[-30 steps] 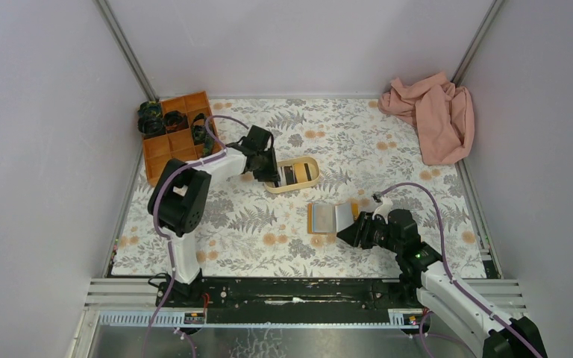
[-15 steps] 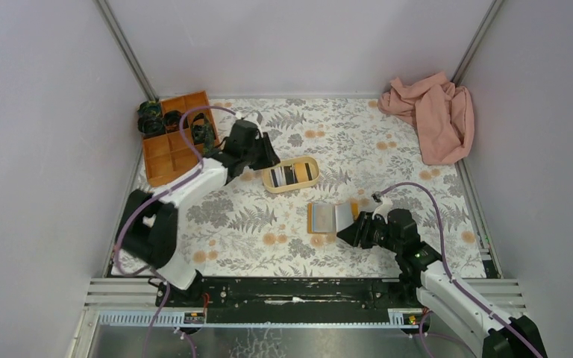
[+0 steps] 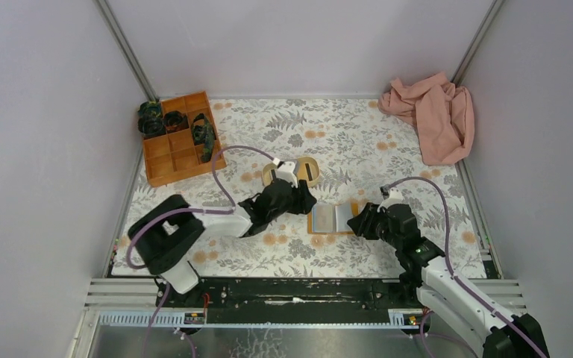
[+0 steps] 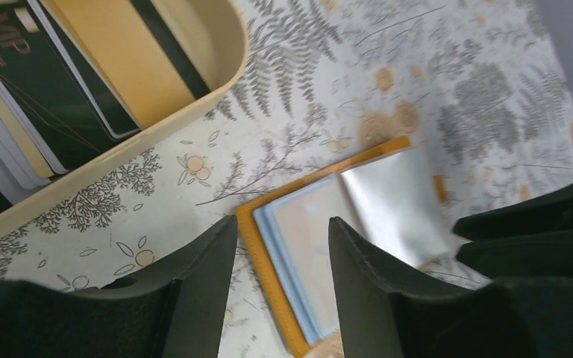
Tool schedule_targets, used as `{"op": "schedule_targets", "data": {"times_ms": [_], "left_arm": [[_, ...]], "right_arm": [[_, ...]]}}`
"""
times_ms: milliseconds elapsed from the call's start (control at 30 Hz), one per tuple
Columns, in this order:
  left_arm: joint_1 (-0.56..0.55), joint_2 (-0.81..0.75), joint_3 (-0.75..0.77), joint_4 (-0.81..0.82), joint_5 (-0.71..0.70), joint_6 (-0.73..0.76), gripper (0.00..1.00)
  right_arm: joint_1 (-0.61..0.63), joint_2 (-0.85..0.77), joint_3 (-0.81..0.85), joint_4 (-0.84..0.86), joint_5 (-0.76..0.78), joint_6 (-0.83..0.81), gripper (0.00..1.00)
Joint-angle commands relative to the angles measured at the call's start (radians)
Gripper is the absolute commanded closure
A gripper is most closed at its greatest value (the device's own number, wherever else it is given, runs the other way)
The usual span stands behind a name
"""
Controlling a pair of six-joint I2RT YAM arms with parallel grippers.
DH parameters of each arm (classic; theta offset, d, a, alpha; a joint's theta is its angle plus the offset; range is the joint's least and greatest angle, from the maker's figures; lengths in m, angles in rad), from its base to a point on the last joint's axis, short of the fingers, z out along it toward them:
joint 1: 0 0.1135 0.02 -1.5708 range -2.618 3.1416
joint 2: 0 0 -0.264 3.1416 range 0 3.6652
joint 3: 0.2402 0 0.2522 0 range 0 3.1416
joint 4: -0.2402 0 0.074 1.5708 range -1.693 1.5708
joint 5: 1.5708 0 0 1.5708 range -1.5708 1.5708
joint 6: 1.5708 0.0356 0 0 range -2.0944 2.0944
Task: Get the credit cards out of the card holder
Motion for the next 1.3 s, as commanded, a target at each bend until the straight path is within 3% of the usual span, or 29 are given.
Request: {"op": "schedule_targets", "data": {"times_ms": [0, 200, 300, 433, 733, 967, 1267], "left_arm": [[0.007, 0.114, -0.026, 0.309, 0.005, -0.01, 0.46], [0.006, 0.191, -0.07, 0.434, 0.072, 0.01, 0.57], [0.007, 0.235, -0.131, 0.544, 0.098, -0.019, 0.65], [0.006, 0.301, -0.134, 0.587, 0.134, -0.058, 0.67], [0.007, 0.329, -0.135, 0.613, 0.161, -0.066, 0.67], [0.006, 0.318, -0.155, 0.618, 0.126, -0.069, 0.68], [0.007, 0.215, -0.264, 0.643, -0.069, -0.083, 0.74]], "right_arm": [[0.004, 0.089, 0.084, 0.008, 0.15, -0.002, 0.57], [0.004, 0.171, 0.121, 0.076, 0.089, -0.021, 0.62], [0.004, 0.125, 0.101, 0.131, 0.103, -0.019, 0.66], [0.004, 0.083, 0.088, 0.193, 0.096, -0.052, 0.7], [0.028, 0.455, 0.219, 0.232, -0.083, -0.08, 0.61], [0.183, 0.506, 0.313, 0.115, 0.132, -0.144, 0.43], [0.325, 0.623, 0.417, -0.017, 0.336, -0.18, 0.39]]}}
